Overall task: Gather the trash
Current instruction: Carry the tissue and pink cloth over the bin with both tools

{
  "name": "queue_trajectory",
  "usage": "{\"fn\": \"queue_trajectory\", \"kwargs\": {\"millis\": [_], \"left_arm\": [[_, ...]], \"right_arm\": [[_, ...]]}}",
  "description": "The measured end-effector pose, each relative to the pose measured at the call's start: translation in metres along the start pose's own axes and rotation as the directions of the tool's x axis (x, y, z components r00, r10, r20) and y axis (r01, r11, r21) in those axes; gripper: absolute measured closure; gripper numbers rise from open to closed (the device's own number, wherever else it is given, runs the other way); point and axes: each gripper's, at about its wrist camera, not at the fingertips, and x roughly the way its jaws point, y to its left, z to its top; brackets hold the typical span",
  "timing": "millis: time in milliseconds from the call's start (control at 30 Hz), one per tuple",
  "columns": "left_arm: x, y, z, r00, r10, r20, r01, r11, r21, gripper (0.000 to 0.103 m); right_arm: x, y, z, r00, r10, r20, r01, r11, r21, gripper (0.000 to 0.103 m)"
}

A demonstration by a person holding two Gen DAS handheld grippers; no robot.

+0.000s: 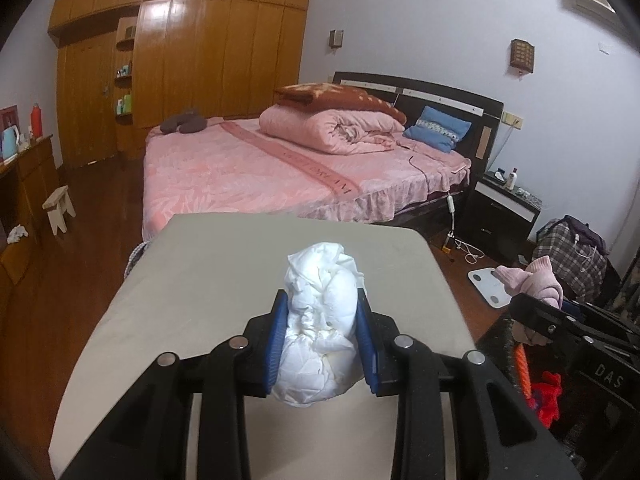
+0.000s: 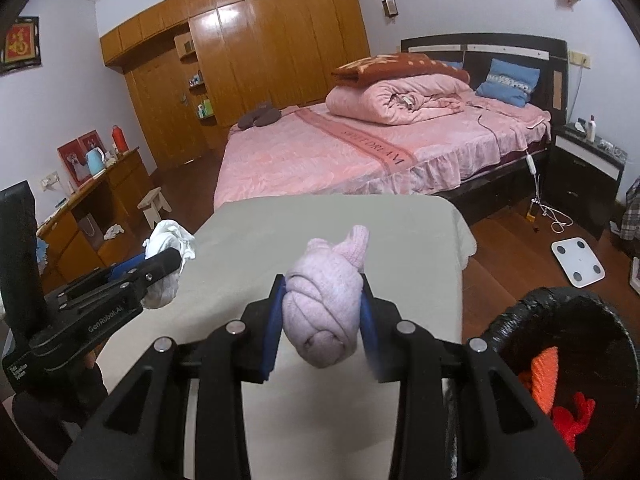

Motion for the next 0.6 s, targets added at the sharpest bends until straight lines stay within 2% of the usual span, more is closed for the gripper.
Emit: {"fn": "queue_trajectory", "kwargs": {"millis": [600], "left_arm": [[-0.068,-0.058,-0.011,0.996,-0.077,0.054,0.074,0.996,0.050,0.071]], "right_arm": [[-0.095,-0.020,-0.020,0.995,-0.048,0.083,0.048,0.999,-0.004,0.070]]}}
